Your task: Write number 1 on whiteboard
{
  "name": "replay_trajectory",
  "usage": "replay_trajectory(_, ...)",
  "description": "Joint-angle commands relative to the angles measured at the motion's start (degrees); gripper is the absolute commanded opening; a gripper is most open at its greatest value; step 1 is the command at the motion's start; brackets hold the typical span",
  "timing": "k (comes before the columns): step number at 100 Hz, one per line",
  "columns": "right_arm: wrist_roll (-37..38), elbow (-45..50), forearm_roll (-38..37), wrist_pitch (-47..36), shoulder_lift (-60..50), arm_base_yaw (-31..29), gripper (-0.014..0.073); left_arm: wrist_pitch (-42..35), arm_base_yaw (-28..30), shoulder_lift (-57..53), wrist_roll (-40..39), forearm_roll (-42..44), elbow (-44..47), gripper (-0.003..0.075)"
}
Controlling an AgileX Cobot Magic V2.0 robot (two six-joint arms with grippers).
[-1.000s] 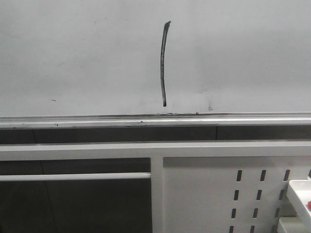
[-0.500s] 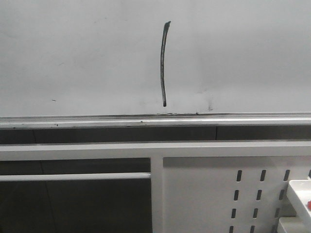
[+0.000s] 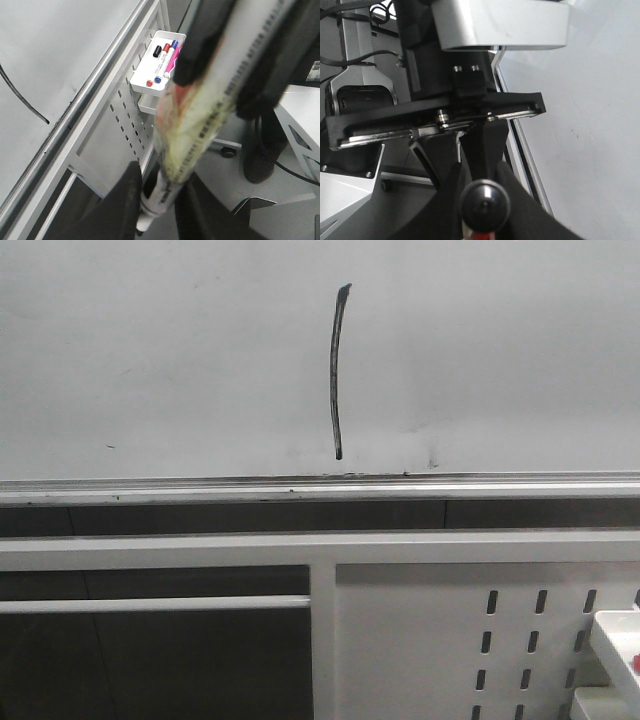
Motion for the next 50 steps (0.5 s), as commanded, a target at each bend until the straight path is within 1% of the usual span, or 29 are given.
replay_trajectory(1, -0.22, -1.84, 0.22, -0.62, -0.98, 0.26, -0.0077, -5.39, -0.03, -0.06, -1.59, -1.02, -2.35, 0.0131)
replay_trajectory(10, -0.22, -1.84, 0.22, -0.54, -0.98, 0.26, -0.0077, -5.39, -0.03, -0.06, -1.51, -1.69, -2.43, 0.0152)
replay_trajectory(22, -0.22, -1.84, 0.33, -0.49, -0.98, 0.26, -0.0077, -5.39, -0.03, -0.06, -1.51, -2.39, -2.43, 0.023)
replay_trajectory(29, -0.22, -1.84, 0.33, -0.4, -0.98, 0.26, -0.0077, -5.39, -0.03, -0.06, -1.51, -2.48, -2.43, 0.0261)
replay_trajectory(50, -0.22, -1.84, 0.42, -0.36, -0.87, 0.26, -0.0077, -5.39, -0.03, -0.06, -1.51, -2.48, -2.43, 0.0264)
